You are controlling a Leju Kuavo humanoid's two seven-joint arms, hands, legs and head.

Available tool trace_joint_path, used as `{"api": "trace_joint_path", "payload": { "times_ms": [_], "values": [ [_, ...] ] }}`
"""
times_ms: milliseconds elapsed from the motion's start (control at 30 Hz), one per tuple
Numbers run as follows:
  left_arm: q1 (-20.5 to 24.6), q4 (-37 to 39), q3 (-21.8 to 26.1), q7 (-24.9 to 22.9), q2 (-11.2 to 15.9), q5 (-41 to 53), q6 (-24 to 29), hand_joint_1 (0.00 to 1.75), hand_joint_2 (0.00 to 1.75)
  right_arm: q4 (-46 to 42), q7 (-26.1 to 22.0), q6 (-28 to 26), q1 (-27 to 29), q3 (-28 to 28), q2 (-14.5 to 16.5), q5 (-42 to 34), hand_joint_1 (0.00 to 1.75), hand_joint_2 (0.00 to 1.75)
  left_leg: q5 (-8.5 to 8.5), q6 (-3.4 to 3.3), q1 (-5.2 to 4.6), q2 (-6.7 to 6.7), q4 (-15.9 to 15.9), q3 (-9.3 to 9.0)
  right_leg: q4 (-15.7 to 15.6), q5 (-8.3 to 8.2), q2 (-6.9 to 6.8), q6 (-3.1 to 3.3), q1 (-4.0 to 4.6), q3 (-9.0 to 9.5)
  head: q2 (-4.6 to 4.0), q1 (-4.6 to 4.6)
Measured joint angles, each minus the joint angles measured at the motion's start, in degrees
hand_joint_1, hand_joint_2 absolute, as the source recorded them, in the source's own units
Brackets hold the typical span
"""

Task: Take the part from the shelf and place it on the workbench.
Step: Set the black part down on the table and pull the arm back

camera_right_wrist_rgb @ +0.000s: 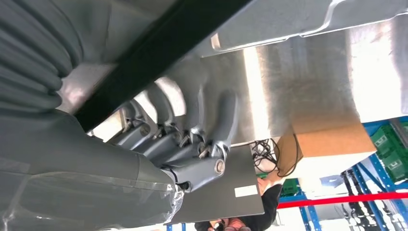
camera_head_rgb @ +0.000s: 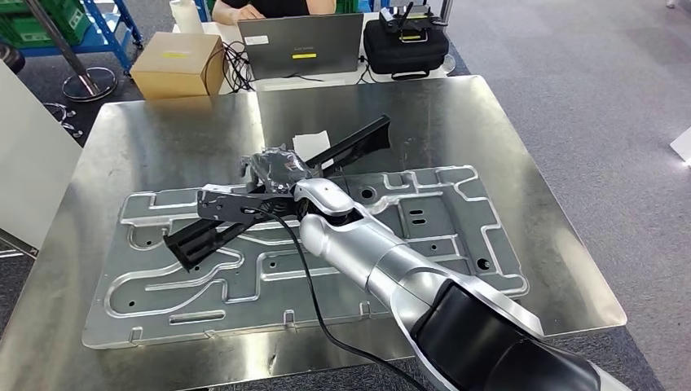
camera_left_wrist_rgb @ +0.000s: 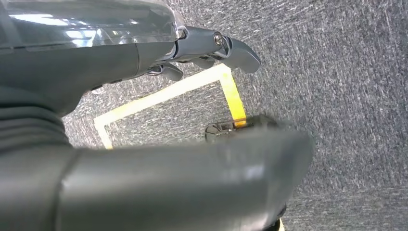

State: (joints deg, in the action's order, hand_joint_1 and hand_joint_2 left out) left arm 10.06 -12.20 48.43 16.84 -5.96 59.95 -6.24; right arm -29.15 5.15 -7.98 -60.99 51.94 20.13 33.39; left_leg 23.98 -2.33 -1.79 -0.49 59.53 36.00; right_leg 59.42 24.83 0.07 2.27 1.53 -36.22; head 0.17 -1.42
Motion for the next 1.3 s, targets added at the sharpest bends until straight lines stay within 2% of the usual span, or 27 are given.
{"api": "trace_joint_path", "payload": {
  "times_ms": [833, 1133, 1300],
  "values": [
    [0.0, 0.0, -0.5, -0.7, -0.1, -0.4, 0.0, 0.00, 1.75, 4.5, -1.5, 0.3, 0.4, -3.4, -0.6, 5.5, 0.00, 0.00, -0.02, 0.01, 0.00, 0.11, 0.0, -0.06, 0.0, -0.05, 0.09, -0.06, 0.01, 0.03, 0.00, 0.00],
    [-0.1, 0.0, -0.8, -0.6, -0.1, -0.5, -0.6, 0.00, 1.75, 2.9, -4.6, 1.1, -0.3, -7.0, -0.5, 2.4, 0.00, 0.00, -0.02, 0.01, 0.00, 0.09, 0.0, 0.05, 0.0, -0.05, 0.09, -0.07, -0.01, -0.04, -0.01, -0.01],
    [-0.6, 0.0, -0.9, 0.0, -0.1, -0.7, -0.6, 0.00, 1.75, -2.3, -5.1, 5.0, -3.4, -10.4, -0.5, -1.7, 0.00, 0.00, -0.02, 0.00, -0.02, 0.08, 0.0, 0.08, 0.0, -0.05, 0.08, -0.06, -0.02, -0.08, -0.01, 0.01]
  ]
}}
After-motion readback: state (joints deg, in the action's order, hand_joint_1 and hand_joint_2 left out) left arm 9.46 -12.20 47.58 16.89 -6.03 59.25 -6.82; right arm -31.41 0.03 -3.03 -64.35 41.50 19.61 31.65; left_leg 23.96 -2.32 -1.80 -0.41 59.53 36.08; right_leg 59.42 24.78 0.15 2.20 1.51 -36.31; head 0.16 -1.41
